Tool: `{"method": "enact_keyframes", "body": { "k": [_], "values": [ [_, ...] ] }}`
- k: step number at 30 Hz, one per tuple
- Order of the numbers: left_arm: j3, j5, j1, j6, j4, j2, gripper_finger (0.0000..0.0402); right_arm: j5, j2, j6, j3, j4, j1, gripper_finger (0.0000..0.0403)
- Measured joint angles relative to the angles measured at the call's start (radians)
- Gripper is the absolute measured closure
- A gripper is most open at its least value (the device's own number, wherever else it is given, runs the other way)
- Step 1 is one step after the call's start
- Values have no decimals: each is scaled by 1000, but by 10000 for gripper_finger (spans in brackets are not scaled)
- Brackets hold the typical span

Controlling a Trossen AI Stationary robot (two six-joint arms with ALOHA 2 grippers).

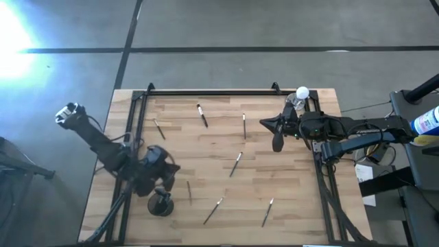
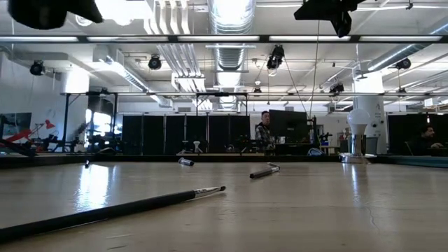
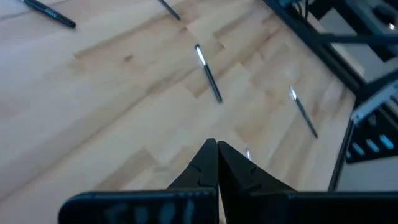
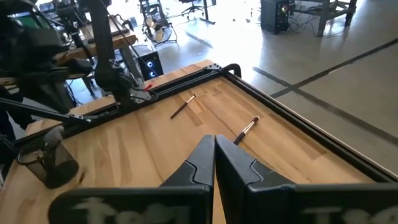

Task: Pick & Place Makeup Brushes
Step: Put the eyeshadow brush into the holder

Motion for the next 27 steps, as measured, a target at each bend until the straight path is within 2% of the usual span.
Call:
{"method": "enact_keyframes", "body": {
  "k": [6,13,20,24,27],
  "values": [
    [-1,3,-70,-66,-36,2,401,0,3,4,0,1,2,394],
    [-8,156,-42,-144,-31,26,397,-2,27,77,0,1,2,394],
    [1,279,-17,-234,-29,120,341,-6,77,118,0,0,11,394],
    [34,372,66,-235,-19,198,307,-7,100,123,0,-3,18,394],
    [94,392,141,-175,-5,264,292,-7,95,126,0,-7,22,394]
  ]
}}
